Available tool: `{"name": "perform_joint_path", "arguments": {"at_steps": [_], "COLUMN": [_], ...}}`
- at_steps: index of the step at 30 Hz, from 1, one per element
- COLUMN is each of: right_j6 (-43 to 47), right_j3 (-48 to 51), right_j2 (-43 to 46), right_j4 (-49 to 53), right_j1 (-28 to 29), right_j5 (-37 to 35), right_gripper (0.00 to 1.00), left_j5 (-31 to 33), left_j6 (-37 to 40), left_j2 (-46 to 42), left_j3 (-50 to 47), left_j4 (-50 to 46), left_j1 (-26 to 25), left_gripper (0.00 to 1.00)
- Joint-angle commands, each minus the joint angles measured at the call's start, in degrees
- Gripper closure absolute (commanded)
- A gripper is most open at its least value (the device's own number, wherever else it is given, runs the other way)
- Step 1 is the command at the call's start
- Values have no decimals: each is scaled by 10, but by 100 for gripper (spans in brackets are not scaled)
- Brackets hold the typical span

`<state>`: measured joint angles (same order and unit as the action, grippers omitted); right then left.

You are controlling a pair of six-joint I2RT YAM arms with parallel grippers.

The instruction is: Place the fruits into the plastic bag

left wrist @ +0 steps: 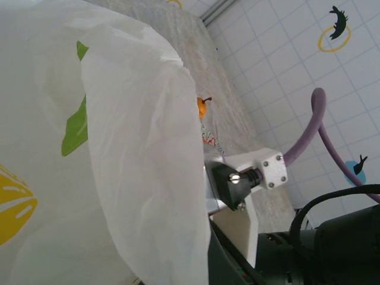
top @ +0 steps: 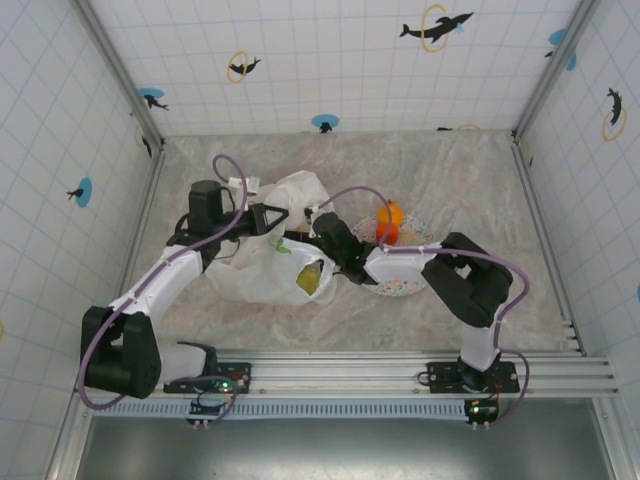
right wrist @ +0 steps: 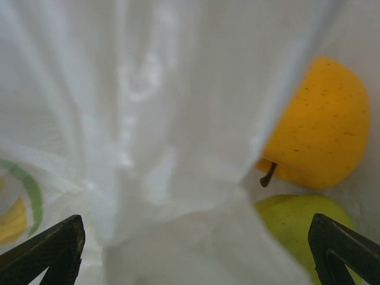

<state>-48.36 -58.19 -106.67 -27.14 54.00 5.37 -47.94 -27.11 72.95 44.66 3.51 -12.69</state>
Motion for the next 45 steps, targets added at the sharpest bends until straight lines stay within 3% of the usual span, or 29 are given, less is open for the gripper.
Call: {"name": "perform_joint_path", "arguments": {"at_steps": [1, 12, 22, 27, 33, 38, 42, 45], "right_j6": [37, 115, 162, 181, 196, 209, 203, 195], "right_j3": [17, 90, 177, 211, 221, 218, 245, 254], "right_j2": [45, 159, 265, 294, 305, 344, 390, 409], "right_j4": [26, 122, 123, 107, 97, 167, 141, 139], "right_j1": [-1, 2, 21, 21, 9, -5, -26, -30], "right_j5": [-15, -32, -26, 6, 95, 23, 18, -30], "right_gripper": [2, 4, 10, 12, 13, 11, 9, 6], "left_j5": [-3, 0, 1, 2, 1, 1, 1, 0], "left_j6": [-1, 0, 1, 1, 1, 1, 1, 0], "left_j2": [-5, -4, -3, -4, -5, -6, -6, -4], "left_j3": [-1, 0, 1, 1, 1, 1, 1, 0], "left_j4": [3, 0, -1, -2, -2, -2, -2, -2], "left_j1": [5, 5, 5, 5, 5, 6, 5, 5], "left_gripper": [100, 100, 100, 100, 100, 100, 100, 100]}}
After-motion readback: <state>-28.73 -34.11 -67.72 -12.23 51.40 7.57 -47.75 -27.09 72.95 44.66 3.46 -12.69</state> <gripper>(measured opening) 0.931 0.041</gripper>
